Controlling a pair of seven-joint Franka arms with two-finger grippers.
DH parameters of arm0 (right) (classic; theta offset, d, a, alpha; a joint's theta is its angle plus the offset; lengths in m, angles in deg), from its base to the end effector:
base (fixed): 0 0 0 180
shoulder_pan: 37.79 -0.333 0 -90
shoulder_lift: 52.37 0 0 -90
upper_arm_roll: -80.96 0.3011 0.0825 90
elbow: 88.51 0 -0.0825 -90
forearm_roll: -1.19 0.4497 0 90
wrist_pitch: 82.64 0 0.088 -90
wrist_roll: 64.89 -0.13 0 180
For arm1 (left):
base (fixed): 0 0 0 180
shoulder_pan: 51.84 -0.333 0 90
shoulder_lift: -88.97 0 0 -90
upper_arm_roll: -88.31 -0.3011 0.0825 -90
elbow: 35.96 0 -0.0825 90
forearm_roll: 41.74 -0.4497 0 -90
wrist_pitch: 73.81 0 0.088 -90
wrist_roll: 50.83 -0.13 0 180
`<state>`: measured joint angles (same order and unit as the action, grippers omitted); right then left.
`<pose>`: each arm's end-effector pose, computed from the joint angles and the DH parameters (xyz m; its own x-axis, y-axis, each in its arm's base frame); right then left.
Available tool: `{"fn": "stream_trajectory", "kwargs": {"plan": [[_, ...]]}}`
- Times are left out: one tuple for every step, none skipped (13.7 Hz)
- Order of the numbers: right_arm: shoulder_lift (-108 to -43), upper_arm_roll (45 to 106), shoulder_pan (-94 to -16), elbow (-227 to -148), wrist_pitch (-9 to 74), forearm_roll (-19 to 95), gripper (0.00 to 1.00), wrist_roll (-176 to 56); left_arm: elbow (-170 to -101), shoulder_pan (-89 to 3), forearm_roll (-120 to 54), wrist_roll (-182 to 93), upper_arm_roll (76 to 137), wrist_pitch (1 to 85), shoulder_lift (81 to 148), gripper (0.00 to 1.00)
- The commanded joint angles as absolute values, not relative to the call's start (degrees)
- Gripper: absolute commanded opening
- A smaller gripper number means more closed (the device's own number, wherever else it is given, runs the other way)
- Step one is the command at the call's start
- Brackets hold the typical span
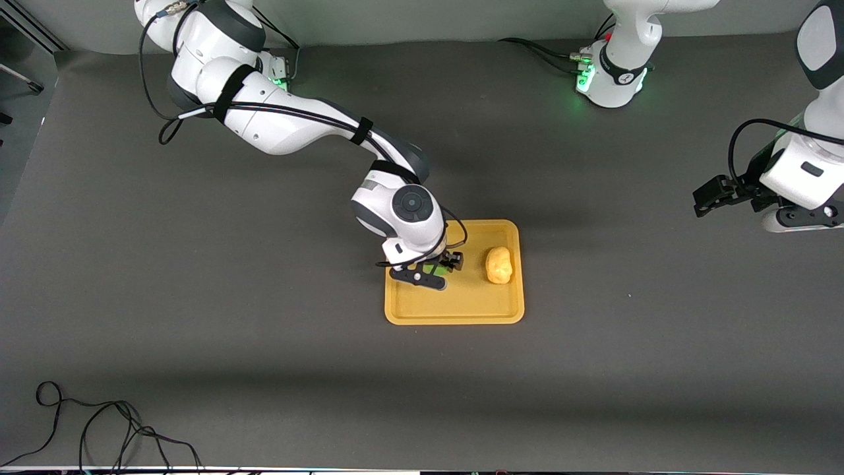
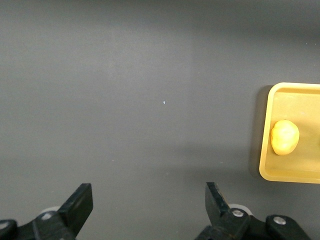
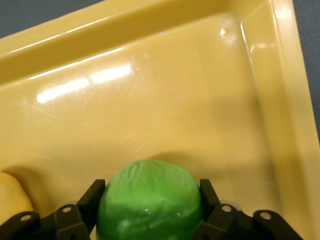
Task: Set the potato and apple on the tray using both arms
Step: 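Lower the apple onto the tray with the right gripper while the left withdraws, then open the right gripper to release the apple and raise it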
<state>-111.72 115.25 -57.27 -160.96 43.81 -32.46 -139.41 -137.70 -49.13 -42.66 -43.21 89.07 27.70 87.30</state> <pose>0.5704 0.5592 0.1279 0.9586 -0.2847 0.0077 -0.2830 -0.9553 -0.0855 0.6211 -0.0360 0.5112 0.9972 0.0692 0.0270 0.0695 -0.9975 -0.0127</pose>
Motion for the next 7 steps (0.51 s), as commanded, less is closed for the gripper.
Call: {"fn": "stream_trajectory", "kwargs": {"plan": [[-112.4,115.6,-57.4,-158.9,43.4,-34.8,1.00,-140.7,-139.0,-48.4,-42.9,-46.0,88.1,27.9,86.1,1.00],[-111.8,115.7,-56.9,-159.0,42.9,-36.7,1.00,-140.6,-138.9,-48.5,-42.9,-46.1,88.0,27.8,86.0,1.00],[-110.9,115.9,-55.1,-159.1,41.3,-37.7,1.00,-140.1,-138.8,-48.4,-42.9,-46.1,88.0,27.9,86.0,1.00],[-109.3,116.8,-53.7,-159.2,39.2,-37.7,1.00,-138.3,-138.9,-48.4,-42.9,-46.1,88.0,27.7,85.9,1.00],[-107.7,118.0,-51.6,-159.3,36.6,-37.4,1.00,-136.4,-139.0,-48.4,-42.9,-46.1,88.1,27.9,85.9,1.00],[-105.3,120.1,-49.2,-159.8,33.1,-37.2,1.00,-135.0,-139.1,-48.4,-42.9,-46.1,88.0,28.1,86.0,1.00],[-104.4,122.9,-46.3,-159.8,28.9,-37.2,1.00,-132.8,-139.1,-48.5,-42.9,-46.1,88.0,28.1,86.1,1.00]]}}
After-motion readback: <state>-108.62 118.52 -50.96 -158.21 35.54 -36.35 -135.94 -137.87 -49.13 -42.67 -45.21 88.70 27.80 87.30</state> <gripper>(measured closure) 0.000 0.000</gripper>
